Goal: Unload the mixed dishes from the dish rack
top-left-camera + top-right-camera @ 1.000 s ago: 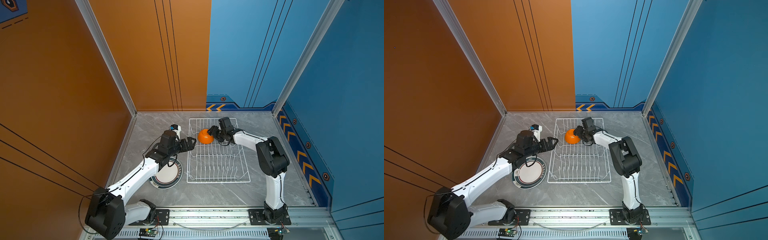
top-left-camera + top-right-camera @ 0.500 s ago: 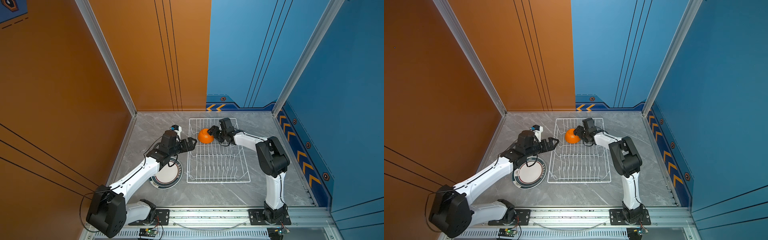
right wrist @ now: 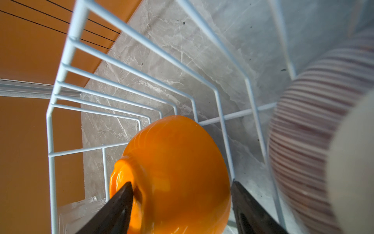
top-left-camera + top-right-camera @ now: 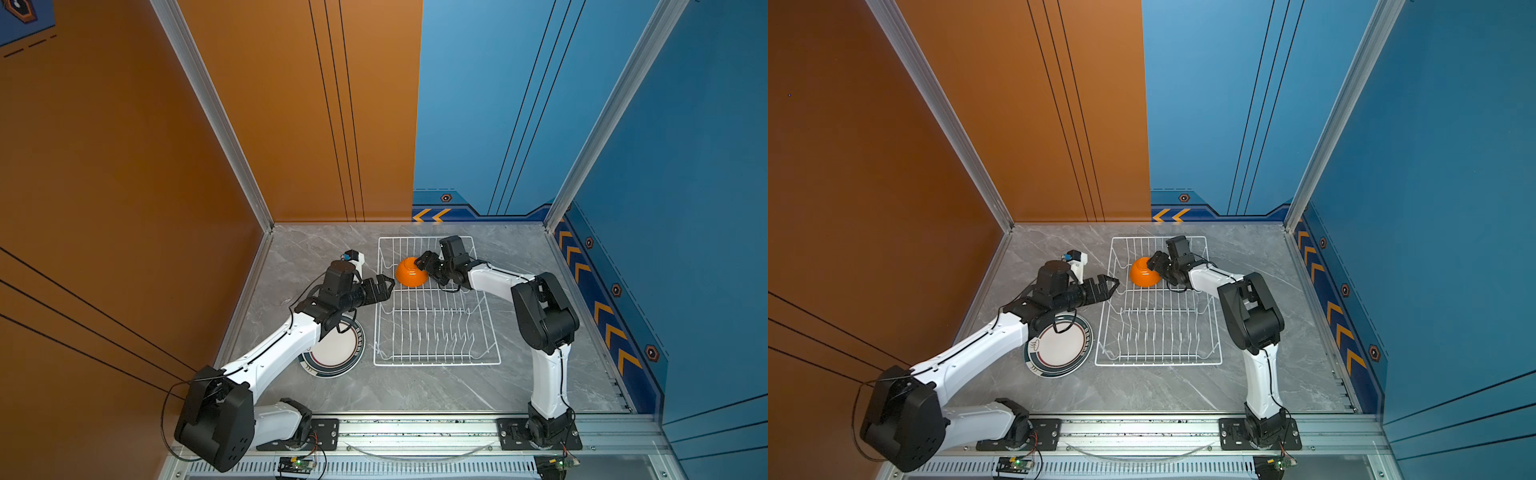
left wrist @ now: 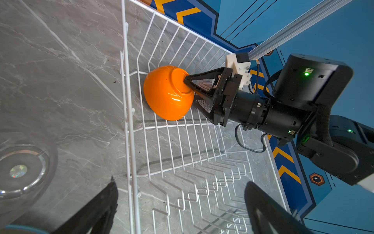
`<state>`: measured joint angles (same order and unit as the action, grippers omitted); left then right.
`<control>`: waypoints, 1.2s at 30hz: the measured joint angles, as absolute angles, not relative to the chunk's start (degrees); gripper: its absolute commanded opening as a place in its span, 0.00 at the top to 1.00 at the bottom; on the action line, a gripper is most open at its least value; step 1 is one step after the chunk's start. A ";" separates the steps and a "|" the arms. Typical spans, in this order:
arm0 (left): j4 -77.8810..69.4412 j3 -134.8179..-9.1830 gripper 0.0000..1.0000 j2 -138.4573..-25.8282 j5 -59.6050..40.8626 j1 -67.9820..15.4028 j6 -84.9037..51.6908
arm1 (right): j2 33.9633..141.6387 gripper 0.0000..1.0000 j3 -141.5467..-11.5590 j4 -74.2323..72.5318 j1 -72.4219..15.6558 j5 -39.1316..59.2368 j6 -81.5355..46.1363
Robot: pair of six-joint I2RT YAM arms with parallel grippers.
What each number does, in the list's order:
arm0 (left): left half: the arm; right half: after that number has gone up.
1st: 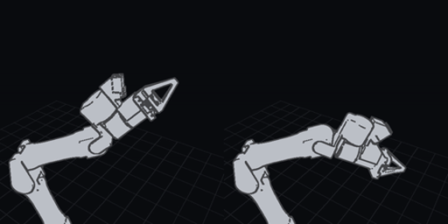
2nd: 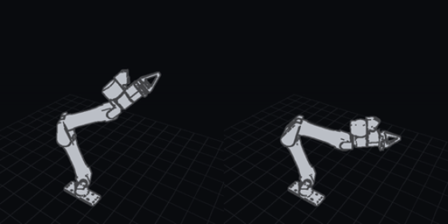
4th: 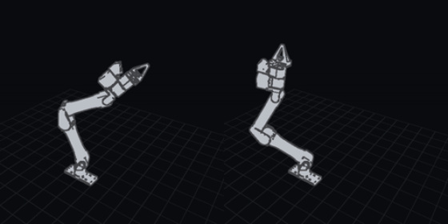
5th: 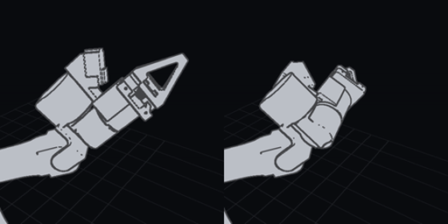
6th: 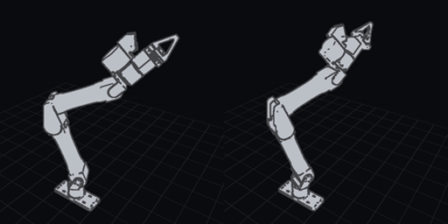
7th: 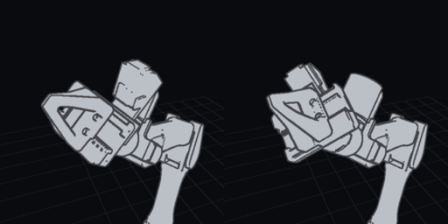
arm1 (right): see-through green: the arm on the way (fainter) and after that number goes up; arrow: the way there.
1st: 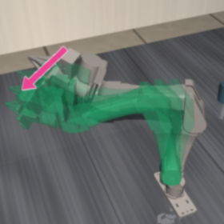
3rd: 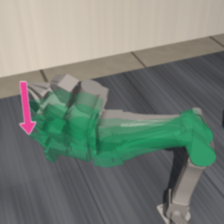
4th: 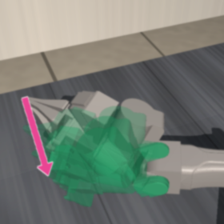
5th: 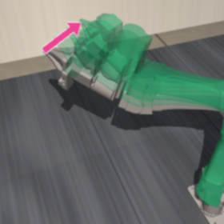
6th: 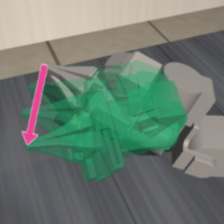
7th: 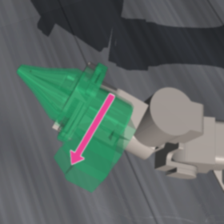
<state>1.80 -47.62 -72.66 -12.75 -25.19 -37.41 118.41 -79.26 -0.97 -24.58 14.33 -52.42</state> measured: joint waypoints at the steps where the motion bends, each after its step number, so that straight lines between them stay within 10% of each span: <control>1: 1.80 -47.62 0.02 -72.73 -12.75 -25.19 -37.41 | 118.41 0.30 -79.26 -1.06 -24.56 14.35 -52.38; 36: 0.64 -55.66 0.02 -78.17 -13.19 -27.66 -38.04 | 113.54 0.72 -73.25 -4.54 -22.00 13.91 -51.92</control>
<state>0.64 -55.66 -78.17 -13.19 -27.66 -38.04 113.54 -73.25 -4.54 -22.00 13.91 -51.92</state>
